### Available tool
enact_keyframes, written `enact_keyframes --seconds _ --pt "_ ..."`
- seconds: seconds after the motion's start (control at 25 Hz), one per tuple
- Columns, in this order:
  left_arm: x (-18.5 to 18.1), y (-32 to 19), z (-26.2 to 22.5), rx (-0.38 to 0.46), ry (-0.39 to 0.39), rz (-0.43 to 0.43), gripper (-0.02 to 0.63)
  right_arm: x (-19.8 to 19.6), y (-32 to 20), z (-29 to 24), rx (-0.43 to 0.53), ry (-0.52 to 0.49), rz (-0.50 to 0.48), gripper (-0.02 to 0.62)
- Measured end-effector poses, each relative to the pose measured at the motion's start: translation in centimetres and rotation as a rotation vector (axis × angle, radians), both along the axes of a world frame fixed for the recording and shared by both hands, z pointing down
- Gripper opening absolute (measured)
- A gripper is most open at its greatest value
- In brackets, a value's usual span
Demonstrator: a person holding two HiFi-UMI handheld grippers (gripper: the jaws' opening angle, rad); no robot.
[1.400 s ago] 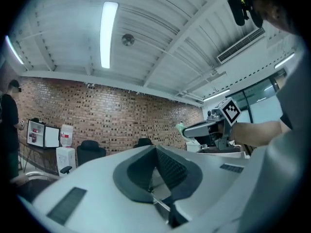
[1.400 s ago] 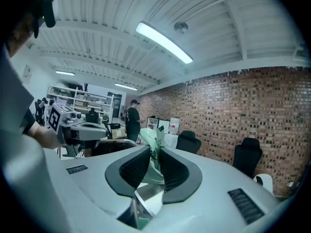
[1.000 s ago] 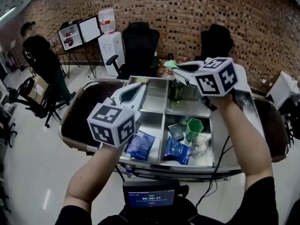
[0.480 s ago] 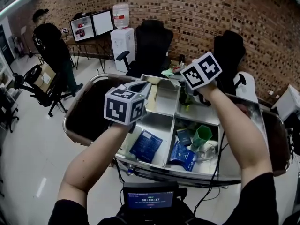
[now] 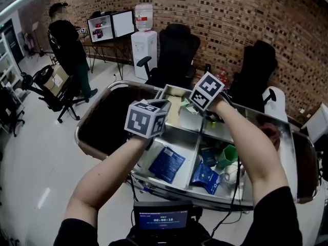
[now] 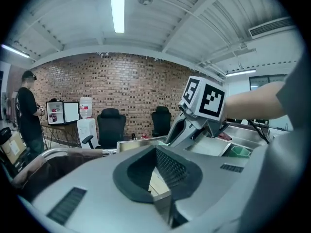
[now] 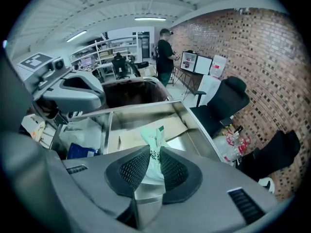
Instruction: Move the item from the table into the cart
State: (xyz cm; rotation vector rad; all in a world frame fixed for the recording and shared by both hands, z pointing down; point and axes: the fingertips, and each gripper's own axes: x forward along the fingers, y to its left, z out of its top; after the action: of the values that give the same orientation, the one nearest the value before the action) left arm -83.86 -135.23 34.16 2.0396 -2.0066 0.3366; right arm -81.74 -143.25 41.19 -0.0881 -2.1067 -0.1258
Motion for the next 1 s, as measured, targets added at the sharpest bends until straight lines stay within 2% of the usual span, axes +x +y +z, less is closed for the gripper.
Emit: enact_keyframes --seconds 0.24,0.52,0.68,1.0 --pt "-2.0 -0.8 1.0 -0.015 0.013 0.018 0.002 -3.0 -0.6 3.8 -0.038 0.103 -0.011 0.044" --pt "-2.4 -1.7 1.8 -0.026 0.001 0.050 0.002 -3.3 -1.4 6.7 -0.055 0.216 -0.022 0.046" --pt "-2.8 -2.1 2.0 -0.022 -0.002 0.054 0.002 -4.0 -1.5 7.5 -0.014 0.273 -0.075 0.046" --pt "-3.8 -2.5 2.3 -0.026 -0.003 0.057 0.002 -5.3 -2.0 8.4 0.137 0.390 -0.247 0.046"
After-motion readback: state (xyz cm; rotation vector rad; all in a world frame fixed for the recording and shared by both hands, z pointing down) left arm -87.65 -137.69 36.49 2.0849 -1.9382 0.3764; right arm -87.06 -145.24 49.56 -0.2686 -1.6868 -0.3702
